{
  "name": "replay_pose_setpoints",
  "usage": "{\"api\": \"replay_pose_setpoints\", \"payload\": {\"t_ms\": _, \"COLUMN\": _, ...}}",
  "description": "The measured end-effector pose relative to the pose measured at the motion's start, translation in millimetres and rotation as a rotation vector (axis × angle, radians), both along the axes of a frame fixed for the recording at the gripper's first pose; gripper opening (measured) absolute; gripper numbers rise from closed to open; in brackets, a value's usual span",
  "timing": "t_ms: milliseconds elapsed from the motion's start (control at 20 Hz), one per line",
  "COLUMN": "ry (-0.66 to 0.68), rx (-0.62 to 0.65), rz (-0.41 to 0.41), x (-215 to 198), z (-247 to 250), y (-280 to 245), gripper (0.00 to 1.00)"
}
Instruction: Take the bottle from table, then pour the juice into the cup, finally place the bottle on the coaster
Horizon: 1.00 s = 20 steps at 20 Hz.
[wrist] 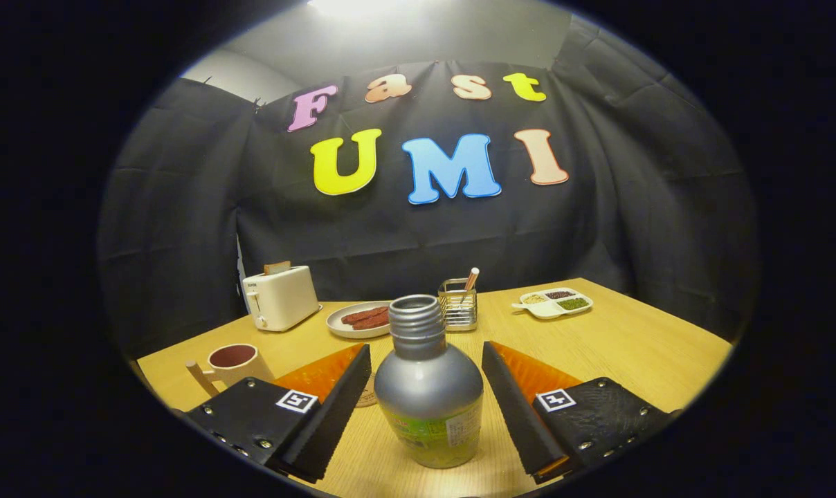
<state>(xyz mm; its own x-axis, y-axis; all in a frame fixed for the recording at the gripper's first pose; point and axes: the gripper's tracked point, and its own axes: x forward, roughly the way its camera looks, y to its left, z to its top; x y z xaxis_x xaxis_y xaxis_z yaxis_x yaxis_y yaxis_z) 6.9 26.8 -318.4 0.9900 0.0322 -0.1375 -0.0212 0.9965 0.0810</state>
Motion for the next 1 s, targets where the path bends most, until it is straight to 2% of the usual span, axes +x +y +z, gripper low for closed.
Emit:
{"api": "replay_pose_setpoints", "payload": {"t_ms": 150, "ry": 0.016, "rx": -0.009, "rz": -0.016, "x": 6.0, "z": -13.1, "y": -3.5, "gripper": 0.99}}
{"api": "replay_pose_setpoints", "payload": {"t_ms": 200, "ry": 0.017, "rx": -0.016, "rz": -0.016, "x": 8.2, "z": -15.0, "y": -2.3, "gripper": 0.96}}
{"api": "replay_pose_setpoints", "payload": {"t_ms": 250, "ry": 0.018, "rx": -0.034, "rz": -0.014, "x": 9.9, "z": -18.2, "y": -2.0, "gripper": 0.89}}
{"api": "replay_pose_setpoints", "payload": {"t_ms": 550, "ry": -0.014, "rx": -0.115, "rz": -0.045, "x": 16.8, "z": -17.3, "y": -2.2, "gripper": 0.81}}
{"api": "replay_pose_setpoints", "payload": {"t_ms": 750, "ry": 0.013, "rx": -0.285, "rz": -0.057, "x": 30.6, "z": -14.1, "y": 6.4, "gripper": 0.81}}
{"api": "replay_pose_setpoints", "payload": {"t_ms": 1000, "ry": 0.047, "rx": -0.486, "rz": -0.025, "x": 50.5, "z": -8.9, "y": 34.9, "gripper": 0.81}}
